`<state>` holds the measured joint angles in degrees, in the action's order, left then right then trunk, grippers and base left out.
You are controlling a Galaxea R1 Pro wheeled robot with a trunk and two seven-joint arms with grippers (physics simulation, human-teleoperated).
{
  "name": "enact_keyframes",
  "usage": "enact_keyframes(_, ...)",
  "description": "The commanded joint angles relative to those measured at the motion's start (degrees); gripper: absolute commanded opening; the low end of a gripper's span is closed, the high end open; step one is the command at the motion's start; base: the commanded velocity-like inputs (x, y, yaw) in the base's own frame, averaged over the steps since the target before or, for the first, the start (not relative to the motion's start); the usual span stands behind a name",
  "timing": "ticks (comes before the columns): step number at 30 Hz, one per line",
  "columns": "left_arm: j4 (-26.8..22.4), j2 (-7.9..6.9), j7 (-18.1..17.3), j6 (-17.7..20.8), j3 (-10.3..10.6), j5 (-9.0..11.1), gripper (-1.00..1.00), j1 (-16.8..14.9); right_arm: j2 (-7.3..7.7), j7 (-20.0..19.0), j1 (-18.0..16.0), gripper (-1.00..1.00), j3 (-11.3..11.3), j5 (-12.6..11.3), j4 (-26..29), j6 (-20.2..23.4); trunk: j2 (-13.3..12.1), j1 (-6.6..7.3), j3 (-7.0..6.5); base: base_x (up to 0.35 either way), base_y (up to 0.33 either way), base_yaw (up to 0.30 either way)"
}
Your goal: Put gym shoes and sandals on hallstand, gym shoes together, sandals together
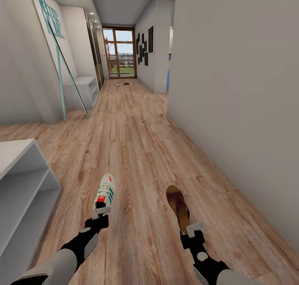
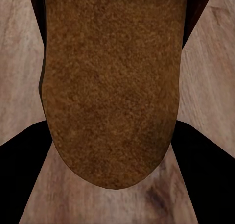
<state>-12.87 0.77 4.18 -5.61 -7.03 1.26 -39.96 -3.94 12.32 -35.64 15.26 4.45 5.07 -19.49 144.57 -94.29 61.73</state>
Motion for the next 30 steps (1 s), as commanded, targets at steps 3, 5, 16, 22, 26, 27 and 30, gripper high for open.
enact_keyframes(3,-0.06,0.02,0.04,-0.19,-0.47,0.14,-1.00,-0.03,-0.01,0.50,-0.04,-1.00,0.20,0.47,-0.01,-0.02,0.02,0.01,0.05,0.000,0.000,0.000)
enact_keyframes(5,-0.09,0.02,0.04,-0.19,-0.58,0.14,-1.00,-0.03,-0.01,0.48,-0.04,-1.00,0.21,0.47,0.00,-0.02,0.02,0.01,0.05,0.000,0.000,0.000)
enact_keyframes(16,-0.13,0.02,0.04,-0.19,-0.72,0.15,-1.00,-0.03,-0.12,0.43,-0.05,-1.00,0.25,0.43,0.03,-0.02,0.02,0.01,0.05,0.000,0.000,0.000)
enact_keyframes(22,-0.04,0.02,0.04,-0.19,-0.78,0.15,-1.00,-0.03,-0.24,0.43,-0.04,-1.00,0.29,0.39,0.04,-0.01,0.02,0.01,0.05,0.000,0.000,0.000)
enact_keyframes(26,0.01,0.02,0.04,-0.19,-0.81,0.15,-1.00,-0.03,-0.27,0.43,-0.04,-1.00,0.27,0.38,0.03,-0.01,0.02,0.01,0.05,0.000,0.000,0.000)
enact_keyframes(27,0.02,0.02,0.04,-0.19,-0.80,0.15,-1.00,-0.03,-0.27,0.43,-0.04,-1.00,0.28,0.38,0.03,-0.01,0.02,0.01,0.05,0.000,0.000,0.000)
enact_keyframes(30,0.04,0.02,0.04,-0.19,-0.83,0.15,-1.00,-0.03,-0.23,0.43,-0.04,-1.00,0.29,0.44,0.06,-0.10,0.02,0.01,0.05,0.000,0.000,0.000)
